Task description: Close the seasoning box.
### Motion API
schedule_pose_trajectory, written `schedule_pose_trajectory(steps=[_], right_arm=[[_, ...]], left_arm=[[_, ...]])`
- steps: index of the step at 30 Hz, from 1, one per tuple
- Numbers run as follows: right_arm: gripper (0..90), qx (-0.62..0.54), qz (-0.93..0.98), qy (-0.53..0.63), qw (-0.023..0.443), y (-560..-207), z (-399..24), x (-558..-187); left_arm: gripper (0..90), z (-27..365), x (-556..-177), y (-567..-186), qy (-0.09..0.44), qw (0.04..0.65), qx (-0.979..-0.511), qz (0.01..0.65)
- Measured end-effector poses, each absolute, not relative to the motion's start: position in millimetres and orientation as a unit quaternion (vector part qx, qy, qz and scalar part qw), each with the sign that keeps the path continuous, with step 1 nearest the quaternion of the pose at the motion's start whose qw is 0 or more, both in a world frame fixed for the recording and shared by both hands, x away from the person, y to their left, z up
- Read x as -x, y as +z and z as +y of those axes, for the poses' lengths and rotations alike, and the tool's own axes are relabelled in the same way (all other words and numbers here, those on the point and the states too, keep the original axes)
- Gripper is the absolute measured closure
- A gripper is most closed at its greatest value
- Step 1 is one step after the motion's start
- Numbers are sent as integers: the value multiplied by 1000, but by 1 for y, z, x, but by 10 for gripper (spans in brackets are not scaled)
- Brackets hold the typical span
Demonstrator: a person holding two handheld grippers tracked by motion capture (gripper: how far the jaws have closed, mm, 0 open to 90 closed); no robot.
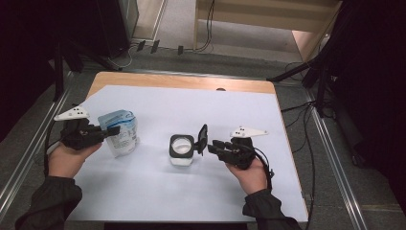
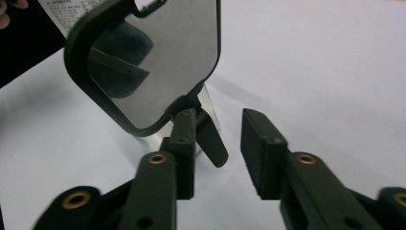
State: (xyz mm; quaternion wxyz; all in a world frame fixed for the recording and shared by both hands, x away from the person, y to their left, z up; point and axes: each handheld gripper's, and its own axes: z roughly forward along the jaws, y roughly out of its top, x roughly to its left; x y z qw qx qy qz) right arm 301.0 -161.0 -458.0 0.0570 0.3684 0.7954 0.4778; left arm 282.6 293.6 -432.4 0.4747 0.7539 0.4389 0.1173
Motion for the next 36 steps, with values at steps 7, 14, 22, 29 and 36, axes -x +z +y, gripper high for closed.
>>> schedule_pose_trajectory(steps=[7,14,22,29,36], right_arm=[[849,-364,793,485,61,-454,-157,-302],[900,-355,782,507,79,-445,-156,-299],[900,-358,772,520,71,-444,-153,-301],[900,-356,777,516,66,-446,-144,-305],[900,-364,771,520,49,-450,-138,-313]], left_arm=[[760,293,-281,-437,115,478,-752,440],[697,292,-283,-439,112,476,-753,441],[512,292,-285,-447,110,466,-754,450],[442,295,-280,-453,119,456,-757,453],[428,298,-273,-456,116,455,-756,456]])
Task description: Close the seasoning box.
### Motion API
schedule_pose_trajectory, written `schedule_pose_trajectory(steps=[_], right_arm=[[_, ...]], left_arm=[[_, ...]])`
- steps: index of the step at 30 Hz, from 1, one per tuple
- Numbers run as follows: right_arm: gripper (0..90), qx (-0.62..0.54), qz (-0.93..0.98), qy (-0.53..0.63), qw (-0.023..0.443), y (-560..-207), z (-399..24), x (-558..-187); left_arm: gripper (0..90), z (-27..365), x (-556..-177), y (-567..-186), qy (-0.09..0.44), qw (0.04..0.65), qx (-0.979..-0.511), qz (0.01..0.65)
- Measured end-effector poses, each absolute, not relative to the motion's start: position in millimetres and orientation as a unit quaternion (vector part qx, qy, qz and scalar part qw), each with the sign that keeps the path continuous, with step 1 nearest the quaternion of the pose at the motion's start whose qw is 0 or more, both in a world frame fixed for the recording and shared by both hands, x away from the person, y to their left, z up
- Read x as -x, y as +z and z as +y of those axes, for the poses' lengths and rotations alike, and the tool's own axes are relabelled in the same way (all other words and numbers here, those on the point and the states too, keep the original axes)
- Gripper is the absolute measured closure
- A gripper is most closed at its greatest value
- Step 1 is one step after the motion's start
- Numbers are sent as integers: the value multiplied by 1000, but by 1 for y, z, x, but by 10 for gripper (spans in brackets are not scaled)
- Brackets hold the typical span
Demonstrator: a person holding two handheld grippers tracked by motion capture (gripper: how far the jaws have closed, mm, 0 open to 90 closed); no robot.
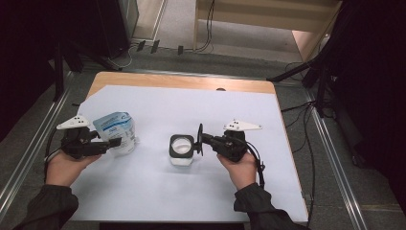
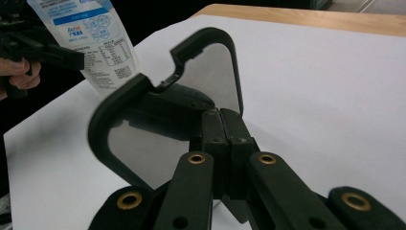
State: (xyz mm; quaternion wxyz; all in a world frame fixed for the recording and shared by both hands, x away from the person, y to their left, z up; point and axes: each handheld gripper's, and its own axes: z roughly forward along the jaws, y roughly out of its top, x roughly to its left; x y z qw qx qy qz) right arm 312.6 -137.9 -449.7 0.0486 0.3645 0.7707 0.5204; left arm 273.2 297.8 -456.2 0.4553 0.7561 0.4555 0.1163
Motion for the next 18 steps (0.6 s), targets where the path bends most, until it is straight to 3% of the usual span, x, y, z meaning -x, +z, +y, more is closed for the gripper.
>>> schedule_pose_trajectory(steps=[18], right_arm=[[880,-351,786,506,47,-456,-115,-319]], left_arm=[[422,298,-256,-466,110,442,-762,460]])
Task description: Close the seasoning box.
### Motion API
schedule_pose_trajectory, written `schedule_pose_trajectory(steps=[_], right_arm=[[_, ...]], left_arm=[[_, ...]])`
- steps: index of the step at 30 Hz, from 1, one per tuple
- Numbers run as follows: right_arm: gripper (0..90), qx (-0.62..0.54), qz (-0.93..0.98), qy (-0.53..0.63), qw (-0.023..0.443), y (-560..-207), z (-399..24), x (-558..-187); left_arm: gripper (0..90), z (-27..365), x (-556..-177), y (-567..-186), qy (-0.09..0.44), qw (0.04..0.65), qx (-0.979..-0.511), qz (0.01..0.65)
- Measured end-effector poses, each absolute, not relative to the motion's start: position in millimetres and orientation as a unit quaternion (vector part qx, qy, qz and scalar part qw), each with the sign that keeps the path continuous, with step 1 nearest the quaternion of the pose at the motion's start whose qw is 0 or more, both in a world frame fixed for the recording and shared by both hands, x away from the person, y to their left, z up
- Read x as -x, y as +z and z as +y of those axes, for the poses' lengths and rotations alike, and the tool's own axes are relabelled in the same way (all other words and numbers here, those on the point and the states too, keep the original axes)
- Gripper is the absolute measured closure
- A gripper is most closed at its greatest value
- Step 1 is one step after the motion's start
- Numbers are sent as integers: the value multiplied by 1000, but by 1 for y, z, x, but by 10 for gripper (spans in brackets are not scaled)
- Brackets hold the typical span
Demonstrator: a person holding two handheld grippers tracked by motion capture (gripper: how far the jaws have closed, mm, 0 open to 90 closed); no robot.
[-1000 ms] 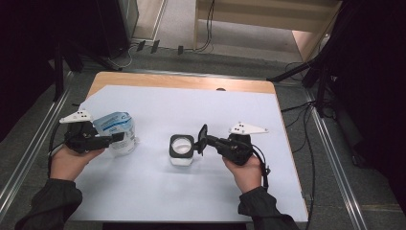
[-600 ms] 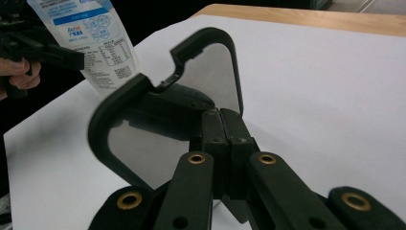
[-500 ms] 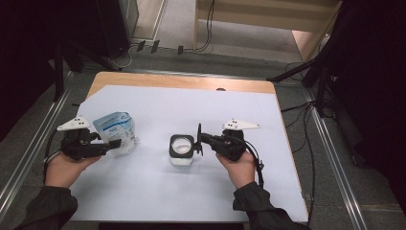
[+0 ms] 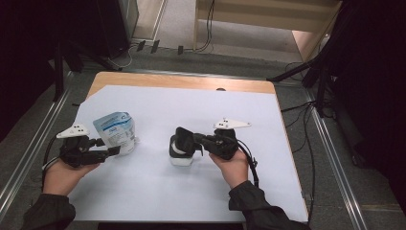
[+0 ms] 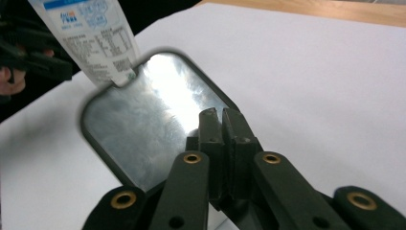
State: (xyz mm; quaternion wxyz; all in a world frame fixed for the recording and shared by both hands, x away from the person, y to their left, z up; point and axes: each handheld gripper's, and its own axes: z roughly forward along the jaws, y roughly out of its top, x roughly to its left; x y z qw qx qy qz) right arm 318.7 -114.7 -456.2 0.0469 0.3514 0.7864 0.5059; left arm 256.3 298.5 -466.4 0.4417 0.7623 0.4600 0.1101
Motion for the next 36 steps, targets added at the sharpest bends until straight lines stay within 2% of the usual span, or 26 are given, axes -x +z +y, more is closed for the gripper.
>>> schedule_pose_trajectory(steps=[5,6,8,9,14,23,25,36], right_arm=[[843,-347,791,502,49,-457,-112,-318],[786,-343,789,507,50,-456,-113,-318],[766,-343,787,510,49,-455,-113,-318],[703,-343,784,515,47,-453,-116,-319],[616,-351,780,515,56,-453,-124,-322],[552,-366,778,506,68,-453,-137,-323],[528,-365,782,498,87,-453,-144,-322],[510,-391,765,502,101,-454,-172,-321]], left_arm=[[410,300,-257,-466,117,450,-759,456],[404,301,-257,-466,116,449,-760,455],[403,300,-257,-466,114,448,-761,455],[400,300,-257,-467,115,448,-762,454],[395,299,-257,-468,113,445,-766,450],[384,300,-257,-466,119,445,-766,448],[380,301,-258,-465,119,451,-764,447],[377,298,-258,-465,124,433,-785,425]])
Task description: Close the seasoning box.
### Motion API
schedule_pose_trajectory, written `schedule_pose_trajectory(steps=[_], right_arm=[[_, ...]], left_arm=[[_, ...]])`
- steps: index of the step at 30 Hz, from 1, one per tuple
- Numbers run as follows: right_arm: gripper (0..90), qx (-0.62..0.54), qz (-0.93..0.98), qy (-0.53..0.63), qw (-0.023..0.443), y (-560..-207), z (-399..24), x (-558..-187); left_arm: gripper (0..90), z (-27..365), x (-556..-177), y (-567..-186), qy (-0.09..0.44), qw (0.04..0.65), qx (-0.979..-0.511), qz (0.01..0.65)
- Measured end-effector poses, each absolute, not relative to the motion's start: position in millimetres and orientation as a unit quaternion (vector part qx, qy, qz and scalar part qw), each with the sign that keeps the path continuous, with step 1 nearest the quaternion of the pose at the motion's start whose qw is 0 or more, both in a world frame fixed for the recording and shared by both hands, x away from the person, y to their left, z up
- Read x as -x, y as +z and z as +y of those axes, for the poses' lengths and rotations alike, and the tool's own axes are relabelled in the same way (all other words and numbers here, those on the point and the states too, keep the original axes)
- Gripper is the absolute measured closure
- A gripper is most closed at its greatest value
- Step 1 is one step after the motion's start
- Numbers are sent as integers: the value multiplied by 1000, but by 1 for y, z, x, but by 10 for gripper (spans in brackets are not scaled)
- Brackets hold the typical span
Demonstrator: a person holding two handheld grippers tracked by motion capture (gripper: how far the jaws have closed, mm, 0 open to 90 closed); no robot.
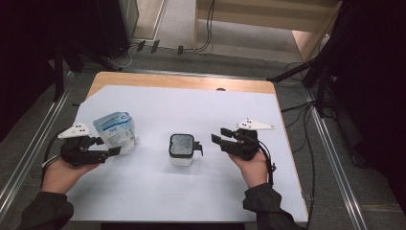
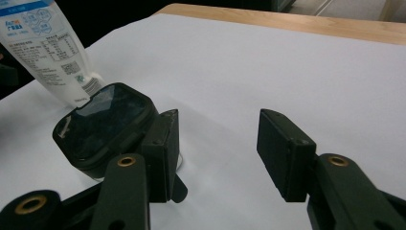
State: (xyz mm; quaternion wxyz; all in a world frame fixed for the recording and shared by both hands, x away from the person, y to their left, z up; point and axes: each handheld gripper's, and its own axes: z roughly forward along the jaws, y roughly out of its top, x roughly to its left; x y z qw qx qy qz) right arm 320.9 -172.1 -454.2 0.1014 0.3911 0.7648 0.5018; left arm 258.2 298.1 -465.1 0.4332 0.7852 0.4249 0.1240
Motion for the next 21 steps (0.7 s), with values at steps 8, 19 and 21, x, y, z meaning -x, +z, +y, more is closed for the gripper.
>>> schedule_pose_trajectory(steps=[8,19,21], right_arm=[[503,-408,753,504,112,-454,-191,-315],[496,-431,749,488,125,-468,-213,-318],[498,-439,743,489,126,-470,-218,-317]], left_arm=[[375,306,-254,-466,129,435,-785,422],[370,306,-266,-467,124,447,-782,417],[370,305,-270,-468,121,450,-783,412]])
